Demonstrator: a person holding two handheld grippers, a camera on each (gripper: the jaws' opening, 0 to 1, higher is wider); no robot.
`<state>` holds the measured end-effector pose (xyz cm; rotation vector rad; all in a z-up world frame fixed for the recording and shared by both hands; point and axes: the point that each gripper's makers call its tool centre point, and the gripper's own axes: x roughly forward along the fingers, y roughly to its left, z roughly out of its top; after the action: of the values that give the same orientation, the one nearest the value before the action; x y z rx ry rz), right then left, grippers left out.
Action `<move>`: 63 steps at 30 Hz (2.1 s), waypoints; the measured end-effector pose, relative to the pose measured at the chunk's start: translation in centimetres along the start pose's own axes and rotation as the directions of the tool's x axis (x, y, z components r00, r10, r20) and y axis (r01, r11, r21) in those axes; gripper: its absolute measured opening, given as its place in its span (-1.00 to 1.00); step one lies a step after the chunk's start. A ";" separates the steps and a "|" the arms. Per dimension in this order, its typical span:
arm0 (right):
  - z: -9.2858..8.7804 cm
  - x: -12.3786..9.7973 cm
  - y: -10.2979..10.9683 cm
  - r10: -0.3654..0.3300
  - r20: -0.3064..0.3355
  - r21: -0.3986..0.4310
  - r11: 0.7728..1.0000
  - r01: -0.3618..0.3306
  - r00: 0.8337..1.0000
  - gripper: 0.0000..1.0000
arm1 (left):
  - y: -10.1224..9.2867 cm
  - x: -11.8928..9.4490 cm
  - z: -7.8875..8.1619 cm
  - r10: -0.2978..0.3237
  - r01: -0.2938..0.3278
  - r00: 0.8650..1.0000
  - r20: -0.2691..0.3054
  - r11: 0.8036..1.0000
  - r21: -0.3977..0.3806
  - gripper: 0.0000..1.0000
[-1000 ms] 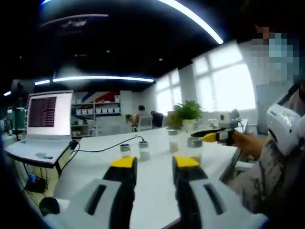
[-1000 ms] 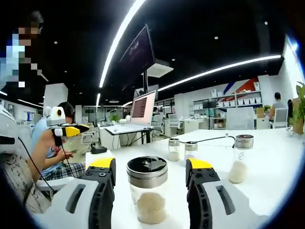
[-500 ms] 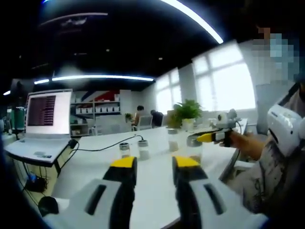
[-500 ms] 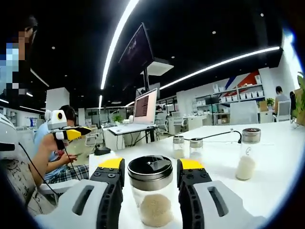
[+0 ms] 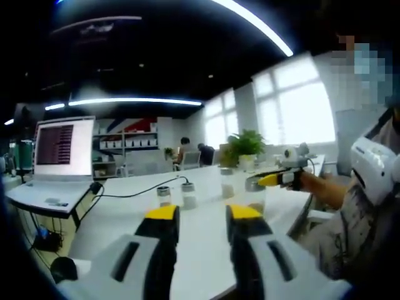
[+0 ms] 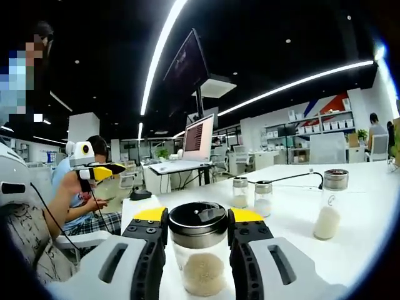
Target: Rotate the seasoning bottle until the label or dispensing opening points toward the visible target arrow and the bottle remains upright within the marked orientation range
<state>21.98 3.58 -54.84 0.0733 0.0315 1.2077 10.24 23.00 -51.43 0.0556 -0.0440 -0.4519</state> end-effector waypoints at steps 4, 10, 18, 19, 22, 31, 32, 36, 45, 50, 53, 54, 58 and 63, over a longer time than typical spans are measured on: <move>0.0 0.0 0.1 0.025 -0.004 -0.003 1.000 -0.025 1.000 -0.26 | -0.1 0.1 -0.1 -0.007 0.007 1.000 -0.005 1.000 -0.001 -0.38; 0.0 0.0 0.2 0.071 -0.005 0.003 0.997 -0.071 0.997 -0.26 | -0.3 0.4 -0.5 -0.014 0.014 1.000 -0.013 1.000 -0.007 -0.38; 0.0 0.1 0.4 0.090 -0.014 0.002 0.996 -0.090 0.996 -0.25 | -0.8 0.9 -0.8 -0.032 0.032 0.999 -0.014 0.999 -0.026 -0.38; 0.0 0.1 0.4 0.091 -0.012 -0.004 0.996 -0.091 0.996 -0.25 | -0.9 0.9 -0.8 -0.037 0.036 0.999 -0.012 0.999 -0.030 -0.38; -0.6 0.0 0.4 0.086 -0.027 -0.048 0.995 -0.087 0.996 0.08 | -1.0 1.0 -0.9 -0.042 0.041 0.999 -0.015 0.999 -0.030 -0.38; 1.8 -2.8 -0.5 0.044 0.145 0.028 0.998 -0.049 0.988 0.05 | -1.0 2.8 -3.1 -0.056 0.053 0.997 -0.056 0.997 -0.064 -0.37; 2.2 -3.3 -0.7 0.035 0.163 0.029 0.999 -0.041 0.986 0.05 | -1.0 3.0 -3.2 -0.057 0.053 0.997 -0.060 0.997 -0.063 -0.37; 3.5 -5.2 -1.6 -0.032 0.208 0.036 0.999 0.025 0.978 -0.05 | -1.2 4.3 -3.4 -0.060 0.057 0.995 -0.078 0.998 -0.039 -0.37; 6.7 -10.1 -2.3 -0.150 0.350 0.022 0.988 0.152 0.925 -0.43 | -1.6 8.7 -0.7 -0.056 0.056 0.998 -0.026 0.998 -0.036 -0.38; 4.7 -11.6 -3.4 -0.185 0.316 0.045 0.983 0.180 0.930 -0.44 | -4.0 10.3 2.1 -0.113 0.115 0.993 0.043 0.992 -0.041 -0.37; 4.2 -12.8 -4.1 -0.222 0.323 0.076 0.975 0.209 0.920 -0.52 | -4.1 10.8 2.9 -0.094 0.096 0.993 0.066 0.995 -0.017 -0.38; 4.1 -12.9 -4.1 -0.223 0.319 0.079 0.975 0.209 0.921 -0.53 | -3.8 10.9 3.0 -0.084 0.085 0.994 0.069 0.996 -0.017 -0.38; 4.7 -13.8 -3.6 -0.233 0.343 0.073 0.972 0.222 0.910 -0.55 | -3.0 11.3 2.7 -0.052 0.056 0.996 0.074 0.997 -0.048 -0.39; 4.9 -14.1 -3.8 -0.260 0.355 0.092 0.966 0.243 0.898 -0.59 | -1.9 12.3 2.6 -0.038 0.043 0.995 0.092 0.998 -0.048 -0.40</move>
<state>20.82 -11.17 -50.48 0.3242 -0.2513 0.9184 20.34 15.84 -48.62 -0.0132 -0.1214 -0.4958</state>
